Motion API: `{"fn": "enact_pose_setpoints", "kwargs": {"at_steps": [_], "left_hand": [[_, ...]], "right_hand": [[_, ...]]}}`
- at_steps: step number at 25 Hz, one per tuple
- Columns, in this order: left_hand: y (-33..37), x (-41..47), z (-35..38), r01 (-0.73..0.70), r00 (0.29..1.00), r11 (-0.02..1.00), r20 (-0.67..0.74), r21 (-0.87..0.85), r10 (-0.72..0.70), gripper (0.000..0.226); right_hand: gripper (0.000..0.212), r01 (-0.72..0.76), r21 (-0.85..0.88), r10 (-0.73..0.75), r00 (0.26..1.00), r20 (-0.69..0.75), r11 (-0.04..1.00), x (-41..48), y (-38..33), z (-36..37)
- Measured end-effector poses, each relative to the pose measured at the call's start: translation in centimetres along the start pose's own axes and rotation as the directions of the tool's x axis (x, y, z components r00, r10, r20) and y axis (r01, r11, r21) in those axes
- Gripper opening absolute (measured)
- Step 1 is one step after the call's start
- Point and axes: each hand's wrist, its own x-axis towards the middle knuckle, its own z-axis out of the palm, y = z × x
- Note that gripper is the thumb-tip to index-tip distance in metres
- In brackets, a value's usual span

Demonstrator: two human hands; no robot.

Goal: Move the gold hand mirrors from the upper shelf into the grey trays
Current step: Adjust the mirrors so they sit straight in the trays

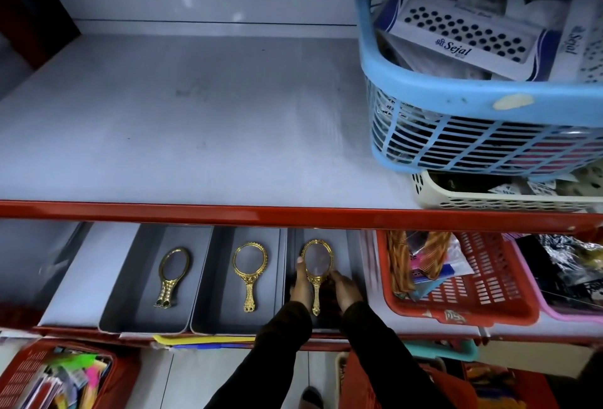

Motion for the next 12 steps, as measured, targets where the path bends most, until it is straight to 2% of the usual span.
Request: {"fn": "enact_pose_setpoints", "kwargs": {"at_steps": [2, 6, 10, 12], "left_hand": [[-0.8, 1.4, 0.0, 0.001, 1.000, 1.000, 0.030, 0.021, -0.002, 0.107], [1.9, -3.4, -0.4, -0.007, 0.998, 0.998, 0.056, -0.068, 0.011, 0.078], [2.0, -3.6, -0.6, 0.011, 0.997, 0.997, 0.077, -0.075, -0.005, 0.082], [2.4, -4.1, -0.8, -0.016, 0.996, 0.999, 0.086, -0.043, 0.020, 0.074]], "right_hand": [[0.041, 0.009, 0.015, -0.009, 1.000, 0.001, 1.000, -0.2, -0.1, -0.1], [0.044, 0.004, 0.024, -0.003, 1.000, -0.022, 1.000, -0.4, -0.1, -0.1], [0.047, 0.052, 0.002, -0.051, 0.997, -0.052, 0.999, -0.5, 0.0, 0.0], [0.046, 0.116, 0.015, -0.114, 0.988, -0.107, 0.993, -0.5, 0.0, -0.2]]}}
